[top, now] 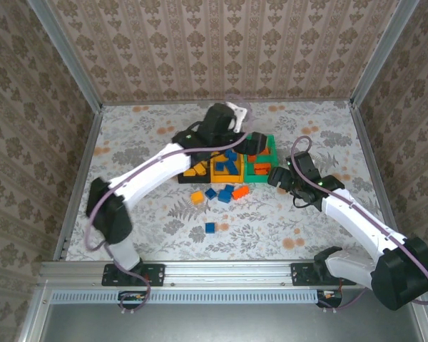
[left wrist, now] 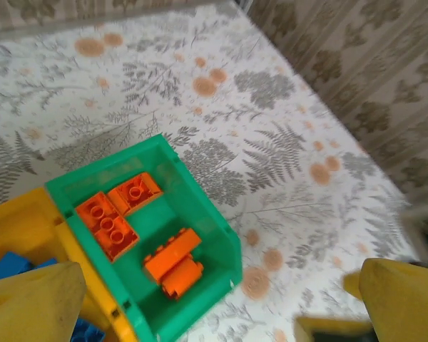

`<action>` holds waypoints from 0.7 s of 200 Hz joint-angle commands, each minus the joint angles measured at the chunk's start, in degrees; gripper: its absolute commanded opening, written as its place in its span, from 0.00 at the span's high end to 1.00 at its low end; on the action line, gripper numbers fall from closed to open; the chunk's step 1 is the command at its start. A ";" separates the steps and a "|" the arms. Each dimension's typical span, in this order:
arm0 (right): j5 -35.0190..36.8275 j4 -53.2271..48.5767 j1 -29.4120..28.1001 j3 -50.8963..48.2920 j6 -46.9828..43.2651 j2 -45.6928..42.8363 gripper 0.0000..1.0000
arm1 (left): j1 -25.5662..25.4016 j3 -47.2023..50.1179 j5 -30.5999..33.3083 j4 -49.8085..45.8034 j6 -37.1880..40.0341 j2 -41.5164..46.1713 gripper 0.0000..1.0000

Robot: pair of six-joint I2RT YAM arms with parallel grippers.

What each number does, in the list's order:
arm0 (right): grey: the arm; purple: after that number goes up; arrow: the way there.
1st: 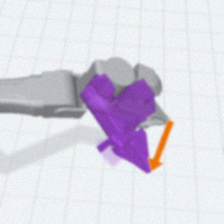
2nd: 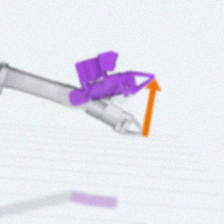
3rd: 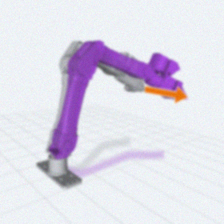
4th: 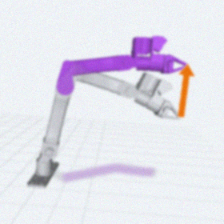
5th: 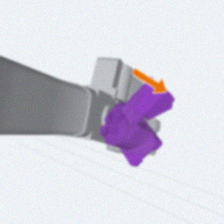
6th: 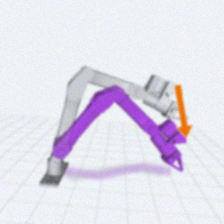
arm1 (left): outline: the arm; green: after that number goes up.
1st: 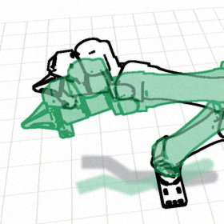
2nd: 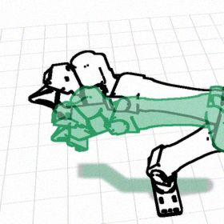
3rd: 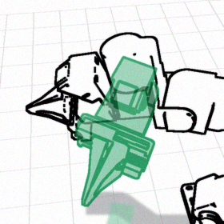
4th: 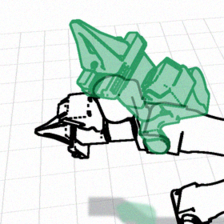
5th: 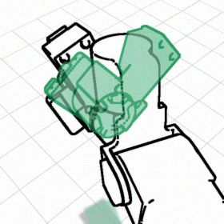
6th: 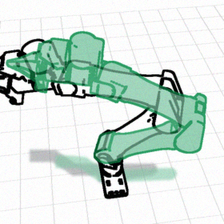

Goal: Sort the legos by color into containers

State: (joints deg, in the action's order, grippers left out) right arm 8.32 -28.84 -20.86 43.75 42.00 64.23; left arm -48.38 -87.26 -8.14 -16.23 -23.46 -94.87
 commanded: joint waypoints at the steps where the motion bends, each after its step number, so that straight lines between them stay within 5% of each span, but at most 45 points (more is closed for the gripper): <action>1: -1.25 0.09 0.18 0.52 -0.78 0.01 0.05 | 0.10 9.78 2.24 2.77 -2.25 8.95 0.00; 67: -2.08 2.46 0.12 -0.94 -0.25 2.39 0.05 | -2.17 36.71 5.44 -9.39 -9.48 25.70 0.00; 140: -2.03 3.22 0.12 -0.78 0.01 2.79 0.05 | -10.07 45.15 7.08 -6.98 -13.53 15.96 0.01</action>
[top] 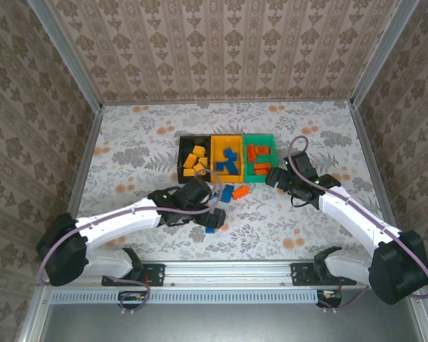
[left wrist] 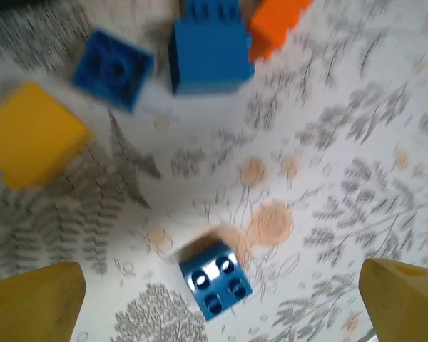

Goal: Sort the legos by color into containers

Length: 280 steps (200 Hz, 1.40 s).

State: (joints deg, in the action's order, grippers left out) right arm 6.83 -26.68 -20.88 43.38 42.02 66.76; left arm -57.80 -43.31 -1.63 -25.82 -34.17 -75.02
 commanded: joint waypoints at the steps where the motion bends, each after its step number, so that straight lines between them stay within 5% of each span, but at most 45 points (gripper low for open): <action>1: -0.52 1.04 0.14 -0.40 -0.01 0.23 0.05 | -0.69 1.16 0.53 2.79 -2.82 -4.07 0.01; 32: -0.10 0.46 0.14 -0.56 -0.51 -0.56 0.05 | -1.71 -0.81 0.25 3.79 -1.89 -9.87 0.08; 81: 0.94 -0.21 0.16 -1.01 -1.24 -1.99 0.04 | -4.65 -3.98 1.67 -0.80 -1.60 -16.38 0.33; 170: 0.79 0.47 0.32 -0.62 -0.80 -1.44 0.04 | -9.36 -4.87 6.72 -5.88 -2.48 -16.34 0.70; 210: 1.08 0.29 0.28 -0.81 -0.71 -1.61 0.04 | -8.16 -8.46 9.97 -6.77 -0.37 -9.55 0.72; 237: 1.06 0.31 0.29 -0.92 -0.62 -1.81 0.04 | -2.71 -13.64 9.67 -5.05 4.36 -7.25 0.73; 280: 1.31 0.10 0.41 -1.37 -0.62 -1.64 0.04 | 5.77 -28.83 7.81 -1.56 12.40 -15.64 0.72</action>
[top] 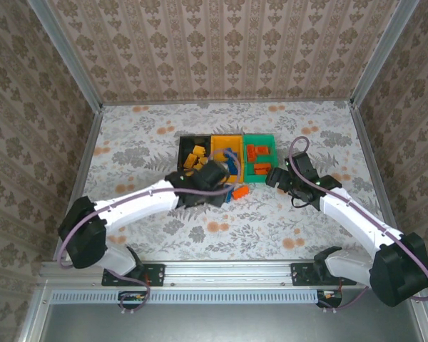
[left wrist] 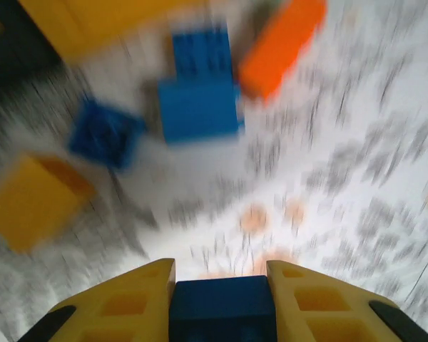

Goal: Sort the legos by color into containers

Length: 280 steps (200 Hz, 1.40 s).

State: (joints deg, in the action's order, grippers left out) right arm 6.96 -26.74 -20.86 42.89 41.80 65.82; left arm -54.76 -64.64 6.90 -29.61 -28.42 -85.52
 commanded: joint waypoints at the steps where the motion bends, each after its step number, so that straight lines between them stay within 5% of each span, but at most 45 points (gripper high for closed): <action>1: 1.15 0.14 0.38 -0.93 -0.40 -0.65 0.04 | 2.91 -7.95 -0.77 2.25 6.73 -5.30 0.72; 89: 0.58 -0.71 0.38 -1.06 -1.75 -0.61 0.04 | 10.49 -35.11 -0.76 -0.56 10.18 -29.98 0.71; 135: -3.21 0.33 0.29 -1.15 -3.92 -1.49 0.04 | 10.91 -37.28 -2.47 -0.13 9.12 -30.41 0.30; 201: -1.30 8.37 -10.41 -1.66 8.93 3.05 0.08 | 9.45 -15.94 -5.85 12.11 3.28 -7.81 0.08; 280: 3.76 16.00 -17.10 6.49 23.58 21.75 0.25 | 2.74 15.47 3.82 13.40 -1.78 22.19 0.00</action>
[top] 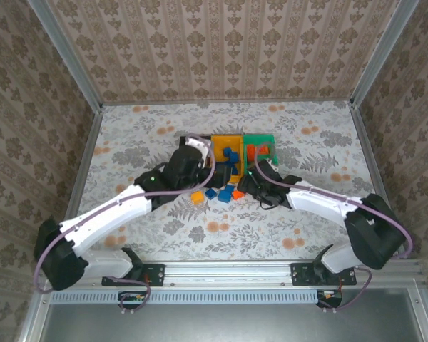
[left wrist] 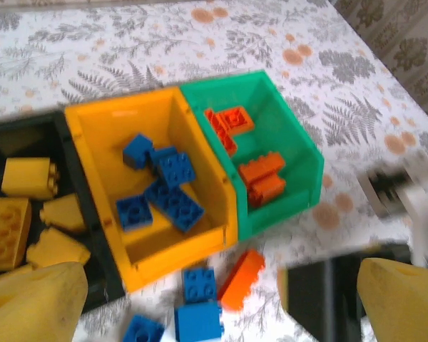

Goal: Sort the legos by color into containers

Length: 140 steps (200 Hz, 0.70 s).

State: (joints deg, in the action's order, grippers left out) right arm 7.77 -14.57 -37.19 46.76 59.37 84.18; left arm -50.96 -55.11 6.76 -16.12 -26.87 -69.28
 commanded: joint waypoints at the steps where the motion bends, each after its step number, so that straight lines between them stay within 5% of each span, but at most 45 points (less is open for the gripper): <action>1: 2.91 3.97 -0.77 2.76 6.05 3.59 0.25 | -1.11 6.27 4.04 -0.07 -3.44 6.28 0.00; 106: 1.16 -1.88 -2.78 4.49 12.32 11.99 0.47 | -1.52 19.89 7.35 -3.57 -8.55 22.02 0.00; 140: 2.01 -1.71 -2.80 1.22 12.98 9.74 0.63 | -0.77 20.04 7.04 -4.14 -8.45 22.36 0.00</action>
State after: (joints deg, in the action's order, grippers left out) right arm 8.60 -13.82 -39.77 50.78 70.81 95.22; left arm -52.40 -35.64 12.69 -18.15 -34.11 -47.62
